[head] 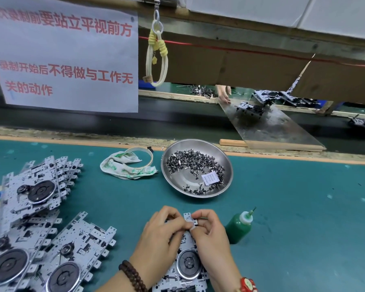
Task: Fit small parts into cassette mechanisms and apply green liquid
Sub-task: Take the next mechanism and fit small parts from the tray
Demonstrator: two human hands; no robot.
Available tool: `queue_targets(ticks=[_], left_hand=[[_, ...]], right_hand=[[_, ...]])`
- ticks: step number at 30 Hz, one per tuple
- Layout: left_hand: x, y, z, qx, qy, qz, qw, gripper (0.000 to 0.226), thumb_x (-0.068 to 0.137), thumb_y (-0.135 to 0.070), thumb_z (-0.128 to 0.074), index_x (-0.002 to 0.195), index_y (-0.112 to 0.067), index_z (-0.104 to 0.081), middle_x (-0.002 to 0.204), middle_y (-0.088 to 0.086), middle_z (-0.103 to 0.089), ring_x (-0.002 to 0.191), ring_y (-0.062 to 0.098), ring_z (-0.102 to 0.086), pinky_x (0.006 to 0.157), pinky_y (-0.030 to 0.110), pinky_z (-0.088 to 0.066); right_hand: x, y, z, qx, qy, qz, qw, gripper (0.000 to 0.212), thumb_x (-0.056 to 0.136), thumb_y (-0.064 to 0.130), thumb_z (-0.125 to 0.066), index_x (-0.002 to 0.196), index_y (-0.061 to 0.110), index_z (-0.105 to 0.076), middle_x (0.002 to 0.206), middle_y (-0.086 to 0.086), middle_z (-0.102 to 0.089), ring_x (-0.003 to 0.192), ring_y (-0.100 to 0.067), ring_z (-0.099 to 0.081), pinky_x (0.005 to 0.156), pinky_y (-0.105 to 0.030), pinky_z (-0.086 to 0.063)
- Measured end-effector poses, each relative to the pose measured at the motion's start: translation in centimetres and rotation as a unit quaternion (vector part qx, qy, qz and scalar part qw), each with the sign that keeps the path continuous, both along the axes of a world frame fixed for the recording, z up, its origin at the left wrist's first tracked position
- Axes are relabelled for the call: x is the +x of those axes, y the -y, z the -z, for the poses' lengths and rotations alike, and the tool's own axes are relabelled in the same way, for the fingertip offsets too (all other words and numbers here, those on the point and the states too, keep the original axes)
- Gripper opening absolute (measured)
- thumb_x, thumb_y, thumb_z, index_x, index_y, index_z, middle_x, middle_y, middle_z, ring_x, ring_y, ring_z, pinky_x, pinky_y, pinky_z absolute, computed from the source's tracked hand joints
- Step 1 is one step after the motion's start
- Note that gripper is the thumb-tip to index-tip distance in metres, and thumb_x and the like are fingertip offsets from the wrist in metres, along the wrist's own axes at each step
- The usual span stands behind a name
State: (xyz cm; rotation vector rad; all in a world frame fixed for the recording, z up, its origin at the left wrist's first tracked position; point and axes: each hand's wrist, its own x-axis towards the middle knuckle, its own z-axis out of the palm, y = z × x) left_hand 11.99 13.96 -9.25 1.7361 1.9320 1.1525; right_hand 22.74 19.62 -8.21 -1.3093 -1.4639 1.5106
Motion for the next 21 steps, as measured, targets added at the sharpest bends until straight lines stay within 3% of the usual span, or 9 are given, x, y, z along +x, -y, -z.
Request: queue_targets(ticks=[6, 10, 13, 17, 21], left_hand=[[-0.4, 0.3, -0.2, -0.012, -0.075, 0.053, 0.996, 0.02, 0.089, -0.024, -0.04, 0.102, -0.037, -0.046, 0.102, -0.011, -0.048, 0.092, 0.012, -0.049, 0.079, 0.037, -0.045], [-0.3, 0.7, -0.3, -0.004, -0.066, 0.033, 0.997, 0.022, 0.088, -0.02, -0.046, 0.096, -0.034, -0.06, 0.101, -0.011, -0.051, 0.088, 0.012, -0.05, 0.076, 0.036, -0.046], [-0.2, 0.8, -0.2, 0.012, -0.037, -0.002, 0.999, 0.024, 0.088, -0.014, -0.052, 0.096, -0.03, -0.069, 0.099, -0.016, -0.05, 0.092, 0.006, -0.05, 0.08, 0.025, -0.044], [0.0, 1.7, -0.3, 0.015, 0.037, -0.068, 0.997, 0.033, 0.087, -0.005, -0.057, 0.094, -0.037, -0.064, 0.106, -0.023, -0.046, 0.105, -0.005, -0.042, 0.086, 0.002, -0.029], [-0.1, 2.8, -0.7, -0.012, 0.049, -0.091, 0.995, 0.04, 0.087, -0.01, -0.058, 0.092, -0.049, -0.051, 0.107, -0.024, -0.044, 0.106, -0.008, -0.036, 0.087, 0.002, -0.022]], right_hand=[[0.3, 0.1, 0.0, -0.01, 0.012, -0.015, 1.0, 0.026, 0.084, -0.009, -0.05, 0.089, 0.015, -0.055, 0.086, -0.004, -0.063, 0.067, -0.01, -0.053, 0.064, -0.018, -0.042], [0.8, 0.2, -0.3, 0.0, -0.003, -0.023, 1.0, 0.022, 0.085, -0.007, -0.053, 0.088, 0.015, -0.058, 0.088, -0.001, -0.065, 0.076, -0.008, -0.06, 0.067, -0.013, -0.046], [1.5, 1.0, -0.4, 0.034, -0.017, -0.004, 0.999, 0.025, 0.083, -0.009, -0.055, 0.084, 0.015, -0.06, 0.086, 0.005, -0.066, 0.081, -0.007, -0.063, 0.073, -0.014, -0.047], [2.2, 2.0, -0.3, 0.057, -0.026, 0.029, 0.998, 0.026, 0.078, -0.015, -0.058, 0.068, 0.008, -0.061, 0.086, 0.003, -0.07, 0.073, 0.001, -0.064, 0.07, -0.014, -0.048], [3.2, 2.5, -0.2, 0.074, -0.005, 0.03, 0.997, 0.026, 0.077, -0.011, -0.061, 0.064, 0.01, -0.065, 0.077, 0.001, -0.072, 0.071, -0.006, -0.064, 0.072, -0.022, -0.052]])
